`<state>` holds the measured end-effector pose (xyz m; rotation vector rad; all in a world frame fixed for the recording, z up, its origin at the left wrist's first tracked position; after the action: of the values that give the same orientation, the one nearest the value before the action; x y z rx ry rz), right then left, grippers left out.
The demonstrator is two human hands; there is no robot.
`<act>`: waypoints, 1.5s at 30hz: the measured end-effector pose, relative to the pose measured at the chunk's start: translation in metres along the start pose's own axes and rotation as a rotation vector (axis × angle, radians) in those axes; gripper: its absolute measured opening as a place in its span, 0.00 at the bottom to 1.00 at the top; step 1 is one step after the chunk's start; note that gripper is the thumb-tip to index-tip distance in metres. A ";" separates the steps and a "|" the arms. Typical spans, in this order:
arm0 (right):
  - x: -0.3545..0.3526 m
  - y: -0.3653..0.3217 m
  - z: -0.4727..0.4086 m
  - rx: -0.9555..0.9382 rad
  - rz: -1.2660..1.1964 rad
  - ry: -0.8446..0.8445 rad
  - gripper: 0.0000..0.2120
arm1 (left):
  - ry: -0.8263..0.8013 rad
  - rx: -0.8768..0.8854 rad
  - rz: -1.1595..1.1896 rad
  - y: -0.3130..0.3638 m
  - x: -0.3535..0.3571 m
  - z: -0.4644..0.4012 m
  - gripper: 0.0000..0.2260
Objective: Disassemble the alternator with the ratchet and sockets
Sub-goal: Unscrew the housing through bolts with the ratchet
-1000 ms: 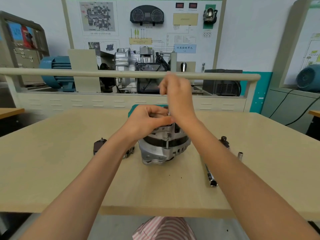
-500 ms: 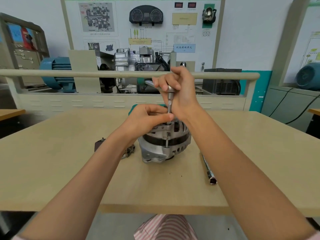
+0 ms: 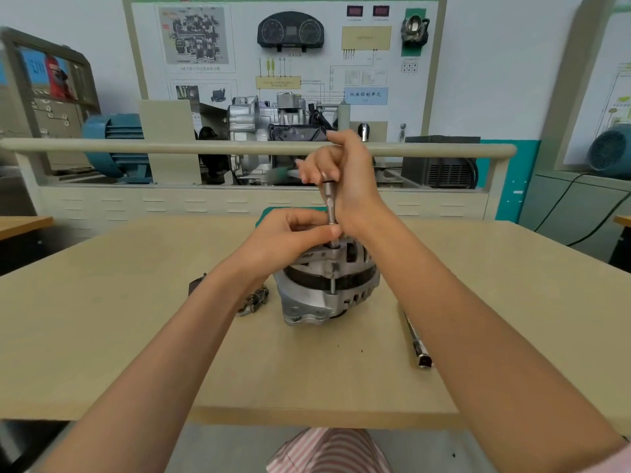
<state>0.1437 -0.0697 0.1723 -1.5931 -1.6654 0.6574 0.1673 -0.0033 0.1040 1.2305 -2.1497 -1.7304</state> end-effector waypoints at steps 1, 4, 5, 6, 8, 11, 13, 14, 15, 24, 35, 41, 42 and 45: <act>0.001 0.003 -0.001 0.019 -0.126 -0.032 0.30 | 0.003 0.001 0.017 0.001 0.000 0.000 0.03; -0.004 -0.008 0.018 -0.172 0.273 0.135 0.23 | 0.018 0.005 0.003 0.003 -0.001 0.002 0.09; -0.003 -0.017 0.032 -0.287 0.689 0.257 0.17 | 0.039 -0.003 -0.027 0.002 -0.003 0.002 0.11; 0.004 -0.020 0.045 -0.332 1.122 0.390 0.12 | 0.072 -0.014 -0.072 0.001 -0.007 0.001 0.11; 0.017 -0.021 0.055 -0.306 1.593 0.555 0.12 | 0.117 -0.037 -0.142 -0.001 -0.013 -0.001 0.08; 0.012 -0.023 0.035 -0.259 1.312 0.444 0.13 | 0.072 -0.010 -0.121 0.003 -0.009 -0.001 0.11; 0.001 -0.019 0.017 -0.189 0.681 0.246 0.20 | 0.018 -0.004 -0.082 0.003 -0.004 0.000 0.12; -0.004 -0.012 0.009 -0.098 0.361 0.166 0.23 | -0.005 -0.003 -0.059 0.002 -0.002 0.000 0.08; -0.004 -0.004 0.003 -0.022 0.096 0.095 0.26 | -0.019 -0.005 -0.034 0.002 -0.001 0.000 0.05; 0.020 -0.024 0.053 -0.401 1.516 0.527 0.14 | 0.111 -0.037 -0.151 0.001 -0.009 0.001 0.09; -0.010 -0.007 0.010 -0.129 -0.061 0.119 0.27 | 0.033 -0.028 -0.006 0.006 0.000 0.003 0.06; 0.022 -0.020 0.043 -0.332 1.617 0.524 0.13 | 0.116 -0.030 -0.217 0.007 -0.008 -0.002 0.05; 0.015 -0.021 0.033 -0.295 1.434 0.454 0.14 | 0.107 -0.021 -0.200 0.006 -0.008 -0.002 0.07; -0.011 -0.010 0.007 -0.094 0.243 0.200 0.25 | 0.008 -0.040 -0.050 0.004 -0.001 0.000 0.06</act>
<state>0.1320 -0.0809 0.1745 -1.8826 -1.3875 0.5255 0.1654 -0.0026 0.1075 1.2898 -2.0867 -1.7756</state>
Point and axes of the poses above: each hand's wrist, its own z-axis away from the middle knuckle, its own x-axis out of the palm, y = z × x, the point moved 8 cm from there along -z, towards the middle knuckle, and after that the axes turned 9 degrees about -y, right-handed, at the moved point
